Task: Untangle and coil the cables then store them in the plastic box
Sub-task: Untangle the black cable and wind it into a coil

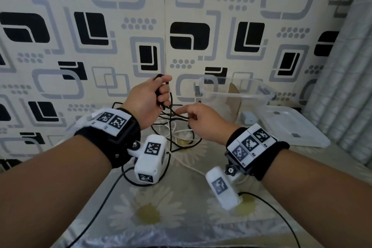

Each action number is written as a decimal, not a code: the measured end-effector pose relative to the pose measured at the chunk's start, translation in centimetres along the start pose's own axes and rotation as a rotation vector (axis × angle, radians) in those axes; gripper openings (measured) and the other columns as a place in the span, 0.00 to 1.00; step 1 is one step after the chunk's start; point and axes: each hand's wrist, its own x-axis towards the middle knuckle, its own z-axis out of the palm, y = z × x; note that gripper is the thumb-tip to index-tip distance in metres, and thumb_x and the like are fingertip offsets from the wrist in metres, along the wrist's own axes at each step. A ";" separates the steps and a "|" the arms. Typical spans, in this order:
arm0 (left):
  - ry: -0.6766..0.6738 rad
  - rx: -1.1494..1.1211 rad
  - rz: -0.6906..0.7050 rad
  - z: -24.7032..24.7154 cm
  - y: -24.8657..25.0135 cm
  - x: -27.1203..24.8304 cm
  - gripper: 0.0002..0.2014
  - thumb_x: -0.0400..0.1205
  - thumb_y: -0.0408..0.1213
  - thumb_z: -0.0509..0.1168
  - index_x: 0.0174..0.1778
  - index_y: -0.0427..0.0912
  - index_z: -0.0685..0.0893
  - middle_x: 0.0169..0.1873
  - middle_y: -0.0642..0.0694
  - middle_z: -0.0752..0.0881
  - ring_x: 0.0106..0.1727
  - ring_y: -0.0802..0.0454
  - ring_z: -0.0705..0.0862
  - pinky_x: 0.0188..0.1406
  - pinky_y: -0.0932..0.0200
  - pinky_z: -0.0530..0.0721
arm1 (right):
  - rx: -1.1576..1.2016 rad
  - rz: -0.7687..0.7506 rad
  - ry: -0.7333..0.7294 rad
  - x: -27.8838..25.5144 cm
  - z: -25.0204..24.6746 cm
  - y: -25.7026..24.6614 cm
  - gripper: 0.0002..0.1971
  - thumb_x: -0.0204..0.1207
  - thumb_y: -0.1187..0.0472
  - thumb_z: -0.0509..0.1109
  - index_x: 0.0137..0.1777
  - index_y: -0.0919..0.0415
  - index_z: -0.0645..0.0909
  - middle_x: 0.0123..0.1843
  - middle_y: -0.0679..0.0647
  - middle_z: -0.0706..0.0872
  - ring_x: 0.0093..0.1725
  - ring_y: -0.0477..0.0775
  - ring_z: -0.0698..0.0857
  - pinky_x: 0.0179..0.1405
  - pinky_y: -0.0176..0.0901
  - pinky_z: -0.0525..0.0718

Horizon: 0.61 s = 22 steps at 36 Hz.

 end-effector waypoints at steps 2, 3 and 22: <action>0.022 0.065 0.031 0.3 -0.4 0.0 0.13 0.90 0.35 0.49 0.55 0.39 0.79 0.26 0.51 0.73 0.24 0.57 0.69 0.30 0.62 0.70 | -0.003 -0.028 0.015 -0.2 0.3 -0.3 0.24 0.77 0.74 0.59 0.69 0.56 0.80 0.40 0.47 0.75 0.35 0.42 0.74 0.38 0.33 0.73; 0.035 0.093 0.044 0.4 -0.6 0.0 0.12 0.90 0.35 0.49 0.56 0.39 0.79 0.27 0.50 0.75 0.25 0.56 0.71 0.32 0.61 0.72 | 0.011 -0.035 0.019 -0.3 0.4 -0.4 0.23 0.77 0.74 0.60 0.68 0.56 0.79 0.41 0.48 0.77 0.36 0.43 0.75 0.40 0.35 0.74; -0.046 0.979 0.113 0.7 -1.7 -0.8 0.12 0.88 0.38 0.54 0.45 0.42 0.82 0.38 0.46 0.84 0.40 0.48 0.83 0.46 0.54 0.81 | 0.057 -0.240 0.232 -0.9 1.7 -1.5 0.21 0.69 0.68 0.74 0.44 0.51 0.64 0.37 0.55 0.85 0.35 0.57 0.85 0.36 0.60 0.84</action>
